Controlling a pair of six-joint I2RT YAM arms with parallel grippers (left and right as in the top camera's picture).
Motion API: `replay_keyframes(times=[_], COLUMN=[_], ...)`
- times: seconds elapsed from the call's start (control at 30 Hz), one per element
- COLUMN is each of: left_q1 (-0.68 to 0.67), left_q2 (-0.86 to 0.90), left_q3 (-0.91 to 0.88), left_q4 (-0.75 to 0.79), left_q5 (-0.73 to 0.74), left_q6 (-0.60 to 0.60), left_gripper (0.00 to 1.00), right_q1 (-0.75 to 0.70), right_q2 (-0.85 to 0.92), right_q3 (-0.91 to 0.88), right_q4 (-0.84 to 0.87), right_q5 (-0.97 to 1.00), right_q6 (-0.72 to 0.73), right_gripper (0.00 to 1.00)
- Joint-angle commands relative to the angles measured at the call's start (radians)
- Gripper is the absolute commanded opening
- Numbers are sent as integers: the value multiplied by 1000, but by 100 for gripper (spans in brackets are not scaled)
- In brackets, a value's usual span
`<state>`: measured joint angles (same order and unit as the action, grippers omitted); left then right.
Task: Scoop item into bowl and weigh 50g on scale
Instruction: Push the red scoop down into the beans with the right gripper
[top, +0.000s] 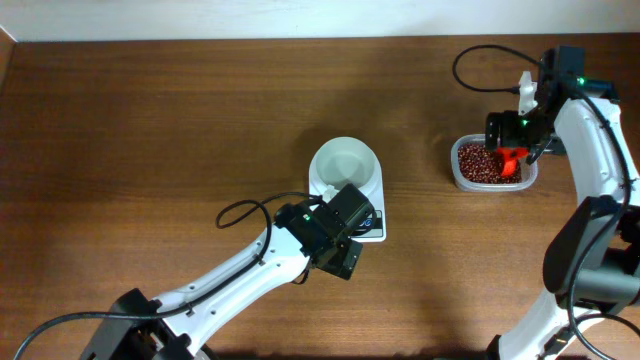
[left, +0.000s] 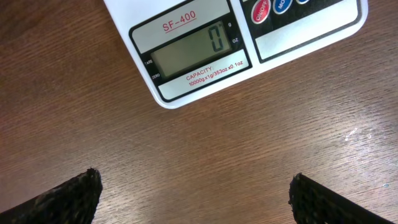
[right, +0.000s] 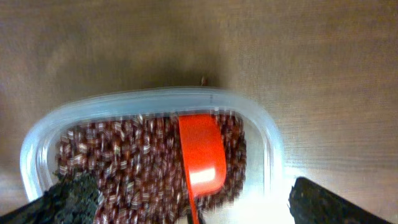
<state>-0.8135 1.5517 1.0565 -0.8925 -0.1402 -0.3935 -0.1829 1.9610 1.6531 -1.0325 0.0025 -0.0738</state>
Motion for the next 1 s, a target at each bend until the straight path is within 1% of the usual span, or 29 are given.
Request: replay_keyframes(times=[0.0,0.03,0.13,0.2,0.23,0.27,0.3,0.33,0.4,0.43,0.47,0.6,0.63,0.67,0.77,0.87,0.97], left_q1=[-4,-4,-4,-4,-4,-4,-4,-4,-4,-4,-4,-4,-4,-4,-4,-4,-4], left_q2=[7,7,7,7,7,7,7,7,7,7,7,7,7,7,7,7,7], left_q3=[-8,-8,-8,-8,-8,-8,-8,-8,-8,-8,-8,-8,-8,-8,-8,-8,-8], left_q4=[1,2,2,2,2,2,2,2,2,2,2,2,2,2,2,2,2], left_q5=[-18,-18,-18,-18,-18,-18,-18,-18,-18,-18,-18,-18,-18,-18,-18,-18,-18], left_q6=[-6,-6,-6,-6,-6,-6,-6,-6,-6,-6,-6,-6,-6,-6,-6,-6,-6], left_gripper=[99,99,99,99,99,99,99,99,99,99,99,99,99,99,99,99,99], right_q1=[-15,-14,-27,-34,-34,-34,-34,-34,-34,-34,-34,-34,-34,-34,-34,-34,-34], right_q2=[-28,-47,-68,-54,-42,-32,-27,-23,-23,-23,-23,-23,-23,-23,-23,-23,-23], right_q3=[144,175,179,149,113,85,63,33,-26,-59,-77,-115,-115,-115,-115,-115,-115], right_q4=[-124,-163,-272,-262,-243,-230,-217,-186,-100,-50,-25,66,72,72,84,80,79], right_q5=[-29,-37,-35,-37,-37,-37,-39,-46,-52,-56,-56,-60,-85,-105,-104,-104,-104], right_q6=[26,26,26,26,22,22,23,23,22,22,22,22,22,22,22,22,22], right_gripper=[99,99,99,99,94,78,68,67,58,43,41,39,36,35,31,24,24])
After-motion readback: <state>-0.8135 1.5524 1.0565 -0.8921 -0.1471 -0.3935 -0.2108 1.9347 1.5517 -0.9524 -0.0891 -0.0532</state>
